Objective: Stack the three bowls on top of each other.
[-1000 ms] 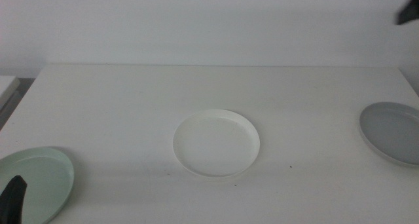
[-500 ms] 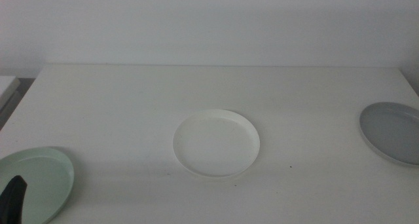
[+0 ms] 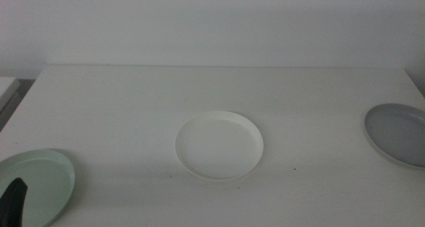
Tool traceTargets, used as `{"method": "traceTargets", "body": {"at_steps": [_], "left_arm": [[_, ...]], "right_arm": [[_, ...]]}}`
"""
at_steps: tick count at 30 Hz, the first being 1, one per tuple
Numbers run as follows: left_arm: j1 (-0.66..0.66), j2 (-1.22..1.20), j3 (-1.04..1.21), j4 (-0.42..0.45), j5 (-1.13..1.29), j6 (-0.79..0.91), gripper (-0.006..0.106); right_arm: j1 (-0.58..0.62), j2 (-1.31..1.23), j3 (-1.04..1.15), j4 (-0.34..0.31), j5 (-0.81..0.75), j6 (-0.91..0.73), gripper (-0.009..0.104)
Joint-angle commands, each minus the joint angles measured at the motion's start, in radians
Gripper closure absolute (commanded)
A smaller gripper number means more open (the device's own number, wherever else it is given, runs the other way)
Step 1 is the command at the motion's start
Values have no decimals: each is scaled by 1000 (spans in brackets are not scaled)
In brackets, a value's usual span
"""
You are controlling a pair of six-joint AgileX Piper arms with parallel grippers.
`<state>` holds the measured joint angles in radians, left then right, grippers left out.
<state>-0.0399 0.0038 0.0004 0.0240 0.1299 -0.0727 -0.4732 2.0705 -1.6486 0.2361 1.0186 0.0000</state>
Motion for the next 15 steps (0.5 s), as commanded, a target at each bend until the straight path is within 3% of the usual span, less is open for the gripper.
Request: {"method": "traceTargets", "body": {"at_steps": [1,6,15], "left_arm": [[0,-4,0,3,-15,-4,7],[0,-4,0,3,-15,-4,7],[0,-4,0,3,-15,-4,7]], "right_arm": [[-7,20,1,-3,-8,0,4],[-7,63,1,-10,-1,0,5],[-7,102,5,-2,17,27,17]]}}
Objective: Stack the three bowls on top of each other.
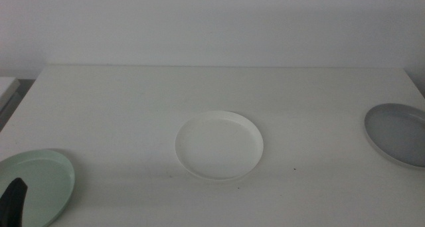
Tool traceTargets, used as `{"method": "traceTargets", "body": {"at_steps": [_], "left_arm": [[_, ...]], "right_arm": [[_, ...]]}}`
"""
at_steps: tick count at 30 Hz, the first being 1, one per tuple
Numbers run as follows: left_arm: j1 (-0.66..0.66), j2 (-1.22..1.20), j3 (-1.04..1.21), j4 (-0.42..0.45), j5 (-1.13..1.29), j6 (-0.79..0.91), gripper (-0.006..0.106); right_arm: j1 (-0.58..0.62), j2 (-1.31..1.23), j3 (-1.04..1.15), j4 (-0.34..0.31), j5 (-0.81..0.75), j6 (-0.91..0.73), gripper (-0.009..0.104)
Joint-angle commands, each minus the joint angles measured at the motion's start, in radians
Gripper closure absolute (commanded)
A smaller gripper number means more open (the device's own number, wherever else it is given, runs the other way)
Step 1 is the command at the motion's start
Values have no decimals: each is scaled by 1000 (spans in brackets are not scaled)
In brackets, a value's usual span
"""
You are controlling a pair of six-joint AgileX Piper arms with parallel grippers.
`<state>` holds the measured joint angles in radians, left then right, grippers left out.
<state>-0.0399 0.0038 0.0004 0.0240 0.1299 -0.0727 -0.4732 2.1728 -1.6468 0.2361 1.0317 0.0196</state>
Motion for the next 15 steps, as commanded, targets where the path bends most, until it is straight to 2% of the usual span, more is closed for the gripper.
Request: {"method": "traceTargets", "body": {"at_steps": [1,11,15], "left_arm": [[0,-4,0,3,-15,-4,7],[0,-4,0,3,-15,-4,7],[0,-4,0,3,-15,-4,7]], "right_arm": [[-7,3,3,-2,4,7,19],[-7,9,50,-2,-34,10,23],[-7,9,50,-2,-36,10,33]]}}
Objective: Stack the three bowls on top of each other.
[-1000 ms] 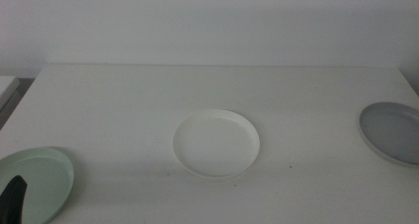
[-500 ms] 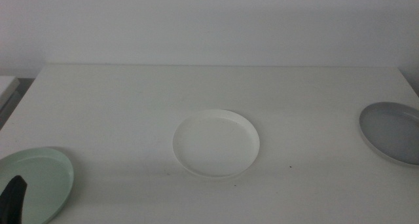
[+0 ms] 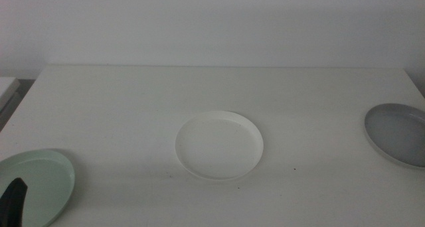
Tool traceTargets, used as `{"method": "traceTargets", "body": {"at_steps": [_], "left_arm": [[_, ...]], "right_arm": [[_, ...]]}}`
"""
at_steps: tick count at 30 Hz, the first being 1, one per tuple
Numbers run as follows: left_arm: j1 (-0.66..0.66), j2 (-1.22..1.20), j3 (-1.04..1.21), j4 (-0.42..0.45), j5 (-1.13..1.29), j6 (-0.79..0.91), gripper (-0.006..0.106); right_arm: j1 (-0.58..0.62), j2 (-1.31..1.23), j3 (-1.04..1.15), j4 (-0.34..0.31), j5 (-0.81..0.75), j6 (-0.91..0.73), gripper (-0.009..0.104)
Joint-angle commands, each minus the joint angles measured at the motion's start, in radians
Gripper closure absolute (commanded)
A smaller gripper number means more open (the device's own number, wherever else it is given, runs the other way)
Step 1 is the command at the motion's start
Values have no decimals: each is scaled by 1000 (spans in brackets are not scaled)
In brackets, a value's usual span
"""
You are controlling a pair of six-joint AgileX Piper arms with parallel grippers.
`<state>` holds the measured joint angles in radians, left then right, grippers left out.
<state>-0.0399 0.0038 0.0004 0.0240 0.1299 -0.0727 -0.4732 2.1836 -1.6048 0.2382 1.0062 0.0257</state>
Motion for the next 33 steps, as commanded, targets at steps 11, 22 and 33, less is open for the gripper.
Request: {"method": "traceTargets", "body": {"at_steps": [11,22,33], "left_arm": [[0,-4,0,3,-15,-4,7],[0,-4,0,3,-15,-4,7],[0,-4,0,3,-15,-4,7]], "right_arm": [[-7,-2,8,-4,-11,1,68],[17,-84,6,1,-15,-8,97],[374,-187,-166,44,96,-18,97]]}}
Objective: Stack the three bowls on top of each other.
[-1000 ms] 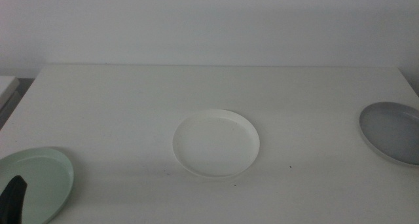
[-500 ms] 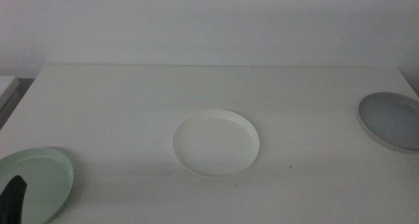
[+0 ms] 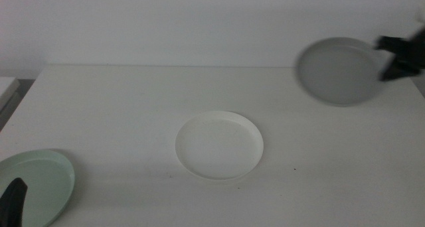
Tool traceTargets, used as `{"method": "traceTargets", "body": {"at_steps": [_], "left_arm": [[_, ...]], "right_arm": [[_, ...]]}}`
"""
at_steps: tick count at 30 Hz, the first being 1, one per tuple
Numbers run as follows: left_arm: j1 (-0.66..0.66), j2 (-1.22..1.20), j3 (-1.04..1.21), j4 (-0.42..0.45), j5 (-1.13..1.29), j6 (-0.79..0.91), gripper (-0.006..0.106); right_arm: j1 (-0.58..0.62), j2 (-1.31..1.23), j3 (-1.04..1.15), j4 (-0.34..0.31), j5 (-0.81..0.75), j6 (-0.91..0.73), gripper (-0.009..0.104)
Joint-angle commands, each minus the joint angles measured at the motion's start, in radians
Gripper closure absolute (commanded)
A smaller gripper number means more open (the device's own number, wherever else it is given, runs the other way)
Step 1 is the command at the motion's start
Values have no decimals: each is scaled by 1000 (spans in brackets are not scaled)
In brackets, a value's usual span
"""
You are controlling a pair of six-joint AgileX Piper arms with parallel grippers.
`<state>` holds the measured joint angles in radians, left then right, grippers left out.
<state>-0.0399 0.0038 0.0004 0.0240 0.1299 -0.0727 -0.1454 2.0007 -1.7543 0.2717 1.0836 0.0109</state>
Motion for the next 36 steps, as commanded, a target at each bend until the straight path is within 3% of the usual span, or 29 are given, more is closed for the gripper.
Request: {"method": "traceTargets", "body": {"at_steps": [1,7,15,21,31,36], "left_arm": [[0,-4,0,3,-15,-4,7],[0,-4,0,3,-15,-4,7],[0,-4,0,3,-15,-4,7],[0,-4,0,3,-15,-4,7],[0,-4,0,3,-15,-4,7],[0,-4,0,3,-15,-4,7]], "right_arm": [[92,2,-25,15,18,-3,97],[322,62,-32,43,16,-3,97],[507,142,-32,70,-27,-3,97],[534,164,-32,73,-34,-1,97],[533,188,-32,-12,-4,61,97],[533,199,-32,-8,-3,61,97]]}}
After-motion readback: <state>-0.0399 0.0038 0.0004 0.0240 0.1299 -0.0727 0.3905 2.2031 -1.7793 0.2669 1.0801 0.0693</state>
